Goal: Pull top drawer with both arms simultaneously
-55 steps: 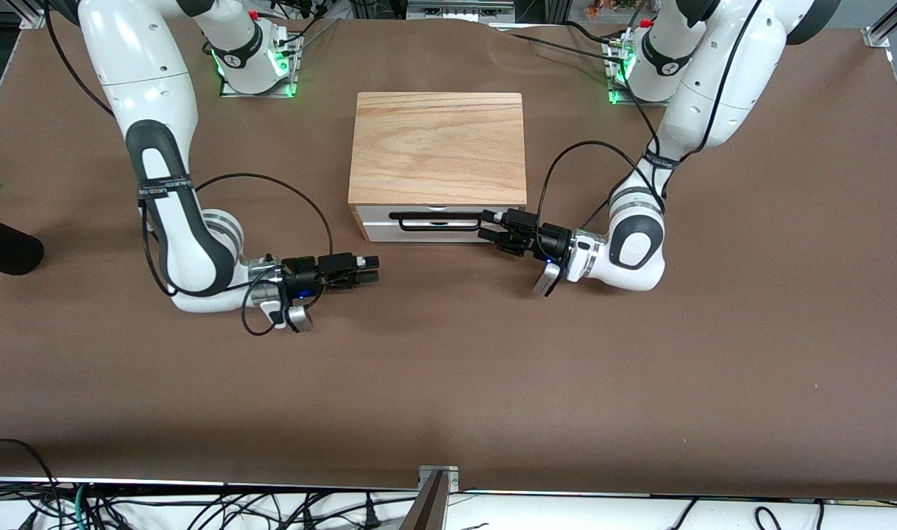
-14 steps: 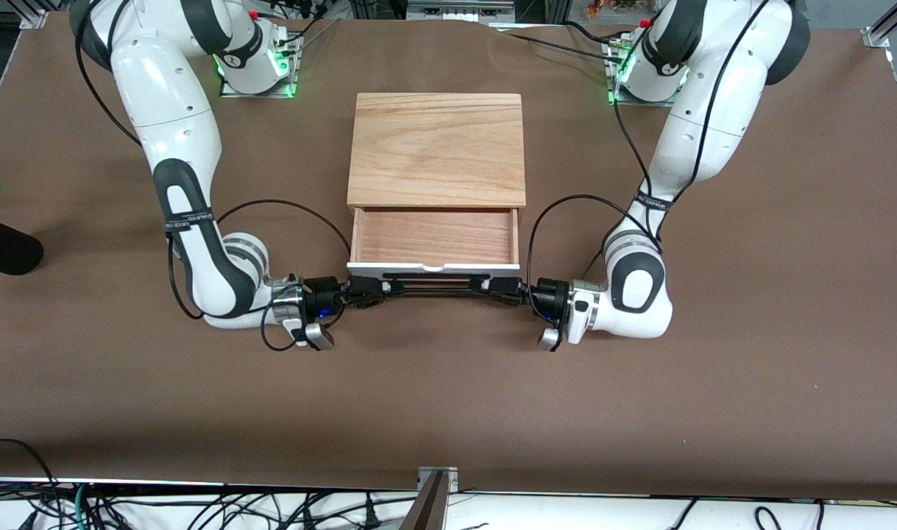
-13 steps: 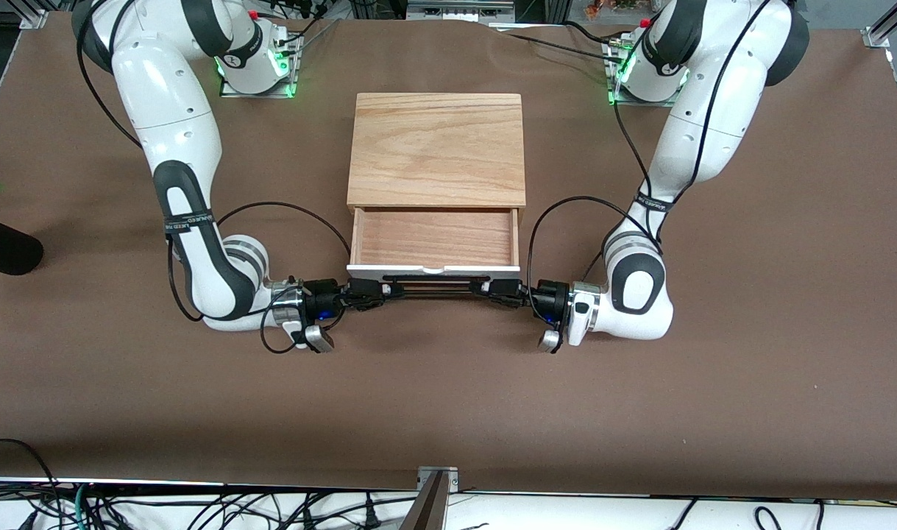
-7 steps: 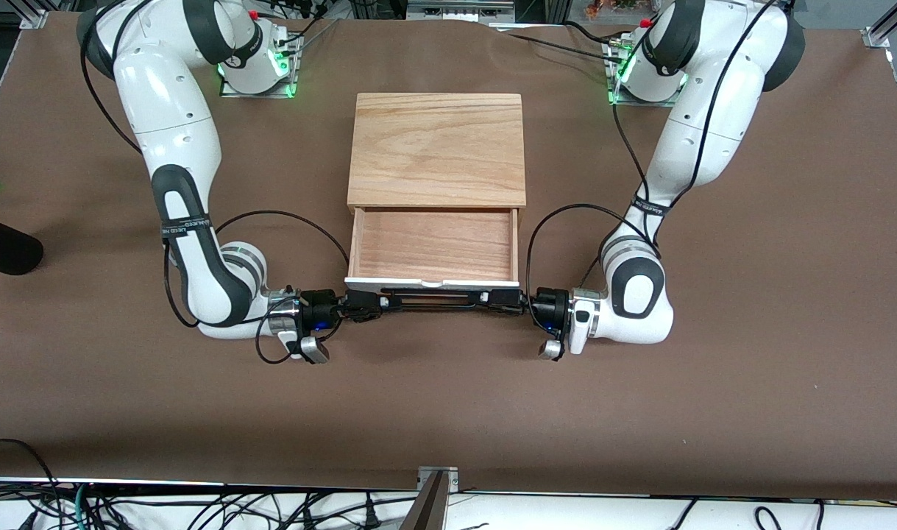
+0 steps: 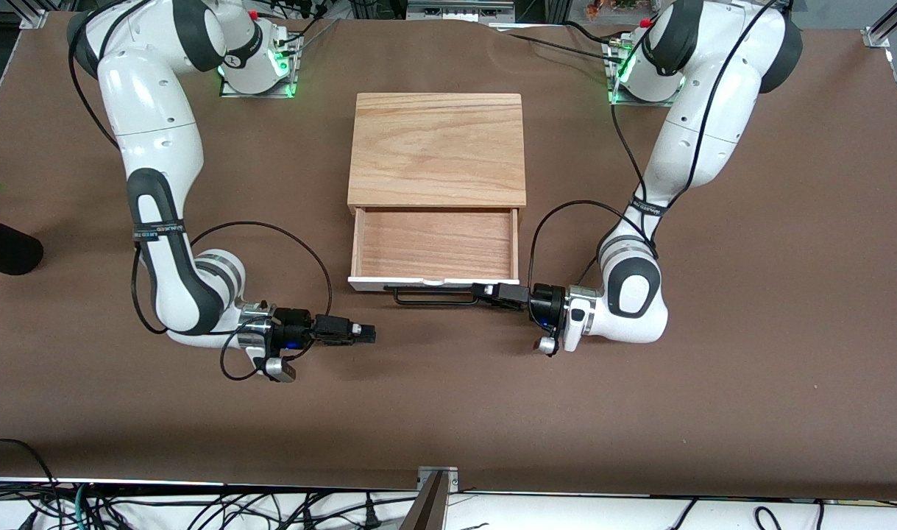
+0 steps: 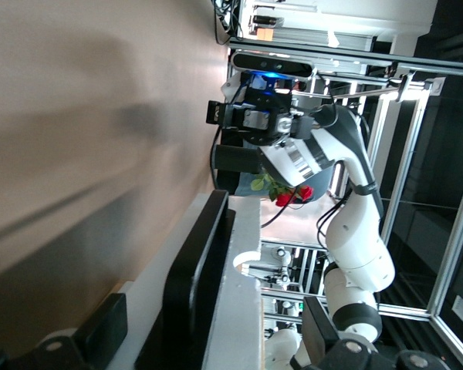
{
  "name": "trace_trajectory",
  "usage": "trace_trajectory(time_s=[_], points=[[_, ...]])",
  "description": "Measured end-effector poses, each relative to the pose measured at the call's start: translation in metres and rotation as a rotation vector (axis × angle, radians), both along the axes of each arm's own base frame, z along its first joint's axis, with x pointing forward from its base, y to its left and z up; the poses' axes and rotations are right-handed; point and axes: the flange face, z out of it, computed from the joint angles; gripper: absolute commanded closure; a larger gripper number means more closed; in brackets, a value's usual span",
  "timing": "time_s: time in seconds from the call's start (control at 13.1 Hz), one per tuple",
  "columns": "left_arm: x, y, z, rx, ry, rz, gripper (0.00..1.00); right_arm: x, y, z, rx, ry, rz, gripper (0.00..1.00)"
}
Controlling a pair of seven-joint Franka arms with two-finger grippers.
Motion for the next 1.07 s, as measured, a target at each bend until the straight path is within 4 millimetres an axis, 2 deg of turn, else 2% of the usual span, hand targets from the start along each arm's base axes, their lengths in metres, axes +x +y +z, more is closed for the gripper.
trace_trajectory(time_s=[0.15,0.23,0.38,0.53,0.69,0.84,1.07], points=[[0.002,0.011,0.000,0.079,-0.034,-0.041,0.00,0.005,-0.008,0.007,-0.077,0.080,0.016,0.00],[0.005,0.018,0.005,0.119,-0.036,-0.059,0.00,0.011,-0.014,0.019,-0.146,0.108,0.033,0.00],[0.012,0.032,0.031,0.224,-0.042,-0.096,0.00,0.023,-0.025,0.060,-0.338,0.143,0.067,0.00],[0.025,0.046,0.071,0.345,-0.101,-0.135,0.00,0.027,-0.040,0.099,-0.566,0.116,0.105,0.00],[0.035,0.059,0.114,0.502,-0.157,-0.174,0.00,0.025,-0.055,0.126,-0.786,0.060,0.153,0.00],[0.037,0.071,0.155,0.670,-0.246,-0.225,0.00,0.022,-0.066,0.150,-0.960,0.061,0.157,0.00],[0.032,0.102,0.231,0.958,-0.352,-0.279,0.00,0.014,-0.076,0.196,-1.124,0.062,0.158,0.00]])
